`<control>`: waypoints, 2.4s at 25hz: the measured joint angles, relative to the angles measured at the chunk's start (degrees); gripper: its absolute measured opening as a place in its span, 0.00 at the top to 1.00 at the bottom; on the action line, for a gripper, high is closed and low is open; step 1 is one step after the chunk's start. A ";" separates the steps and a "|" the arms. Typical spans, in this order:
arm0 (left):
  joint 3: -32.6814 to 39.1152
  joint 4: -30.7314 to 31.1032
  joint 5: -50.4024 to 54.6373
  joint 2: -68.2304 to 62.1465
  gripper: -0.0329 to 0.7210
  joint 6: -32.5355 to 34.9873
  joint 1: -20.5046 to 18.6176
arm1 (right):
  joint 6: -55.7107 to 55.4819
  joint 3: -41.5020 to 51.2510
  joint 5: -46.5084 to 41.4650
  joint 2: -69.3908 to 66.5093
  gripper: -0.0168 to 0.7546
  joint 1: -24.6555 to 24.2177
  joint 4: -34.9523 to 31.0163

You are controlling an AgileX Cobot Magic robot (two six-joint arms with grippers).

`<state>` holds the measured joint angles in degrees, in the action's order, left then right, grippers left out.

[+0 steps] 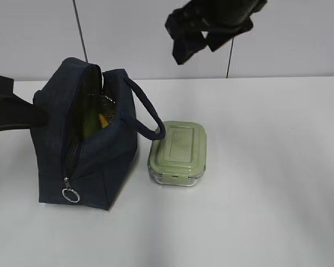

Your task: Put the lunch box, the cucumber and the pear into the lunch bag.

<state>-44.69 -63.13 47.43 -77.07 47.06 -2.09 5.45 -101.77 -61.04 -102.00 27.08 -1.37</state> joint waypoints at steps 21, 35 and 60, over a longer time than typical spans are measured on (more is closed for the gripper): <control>0.00 0.11 0.05 0.00 0.95 0.00 0.00 | -3.31 18.50 8.55 0.00 0.42 -7.66 -5.66; 0.00 0.11 0.05 0.00 0.95 0.00 0.00 | 6.42 31.81 19.56 0.10 0.49 -7.66 -21.56; 0.00 0.11 0.05 0.00 0.95 0.00 0.00 | 37.56 36.22 14.43 2.19 0.58 -25.99 -56.27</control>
<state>-44.69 -63.02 47.48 -77.07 47.06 -2.09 43.01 -65.55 -46.61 -99.81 1.08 -57.64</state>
